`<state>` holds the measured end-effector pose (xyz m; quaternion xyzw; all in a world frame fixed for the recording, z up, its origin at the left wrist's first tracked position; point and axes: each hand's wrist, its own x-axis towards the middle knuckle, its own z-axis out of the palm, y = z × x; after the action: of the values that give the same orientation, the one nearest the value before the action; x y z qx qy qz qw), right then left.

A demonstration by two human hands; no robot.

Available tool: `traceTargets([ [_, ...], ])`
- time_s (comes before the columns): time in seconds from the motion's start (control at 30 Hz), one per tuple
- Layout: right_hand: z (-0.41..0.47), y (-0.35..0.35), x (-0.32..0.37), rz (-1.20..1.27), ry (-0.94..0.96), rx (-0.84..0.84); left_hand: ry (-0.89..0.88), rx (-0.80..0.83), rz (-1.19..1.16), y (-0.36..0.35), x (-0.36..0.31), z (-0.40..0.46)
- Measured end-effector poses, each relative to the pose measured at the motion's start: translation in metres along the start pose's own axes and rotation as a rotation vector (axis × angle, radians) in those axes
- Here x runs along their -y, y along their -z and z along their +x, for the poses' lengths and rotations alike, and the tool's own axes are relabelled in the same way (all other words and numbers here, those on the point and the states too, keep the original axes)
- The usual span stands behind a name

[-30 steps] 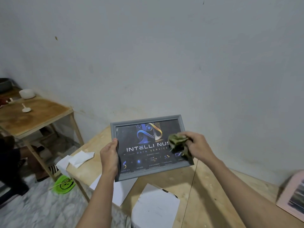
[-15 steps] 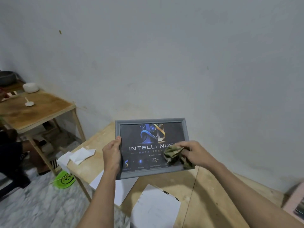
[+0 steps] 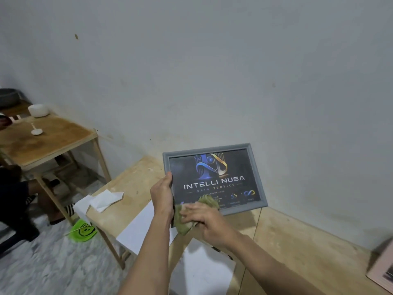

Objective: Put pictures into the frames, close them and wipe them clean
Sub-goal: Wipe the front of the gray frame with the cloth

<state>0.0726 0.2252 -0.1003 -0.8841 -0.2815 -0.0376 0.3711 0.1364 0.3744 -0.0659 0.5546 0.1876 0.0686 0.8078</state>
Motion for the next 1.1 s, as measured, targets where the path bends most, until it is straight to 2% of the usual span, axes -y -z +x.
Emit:
traceTargets([
  [0.17, 0.002, 0.028, -0.015, 0.418, -0.346, 0.061, 0.061, -0.059, 0.072, 0.000, 0.036, 0.022],
  [0.23, 0.009, 0.048, -0.035, 0.529, -0.421, -0.025, 0.061, -0.070, 0.111, -0.003, 0.046, 0.035],
  [0.37, 0.013, 0.088, -0.103, 0.658, -0.640, -0.333, 0.070, -0.052, 0.148, -0.010, 0.059, 0.055],
  [0.43, 0.015, 0.107, -0.142, 0.666, -0.677, -0.446, 0.074, -0.077, 0.165, -0.009, 0.067, 0.070],
  [0.5, 0.015, 0.123, -0.176, 0.539, -0.672, -0.512, 0.100, -0.093, 0.185, -0.006, 0.071, 0.080],
  [0.57, 0.016, 0.128, -0.215, 0.311, -0.696, -0.488, 0.123, -0.122, 0.199, -0.004, 0.079, 0.095],
  [0.67, 0.012, 0.114, -0.261, -0.064, -0.665, -0.336, 0.133, -0.143, 0.240, 0.002, 0.087, 0.112],
  [0.73, 0.012, 0.097, -0.283, -0.142, -0.614, -0.256, 0.157, -0.161, 0.291, 0.011, 0.097, 0.119],
  [0.8, 0.012, 0.079, -0.298, -0.094, -0.620, -0.206, 0.195, -0.183, 0.315, 0.014, 0.106, 0.122],
  [0.93, 0.014, 0.039, -0.323, 0.017, -0.888, -0.225, 0.205, -0.182, 0.277, 0.006, 0.116, 0.119],
  [1.1, 0.026, 0.033, -0.325, 0.388, -0.891, -0.076, 0.161, -0.172, 0.261, -0.007, 0.125, 0.117],
])
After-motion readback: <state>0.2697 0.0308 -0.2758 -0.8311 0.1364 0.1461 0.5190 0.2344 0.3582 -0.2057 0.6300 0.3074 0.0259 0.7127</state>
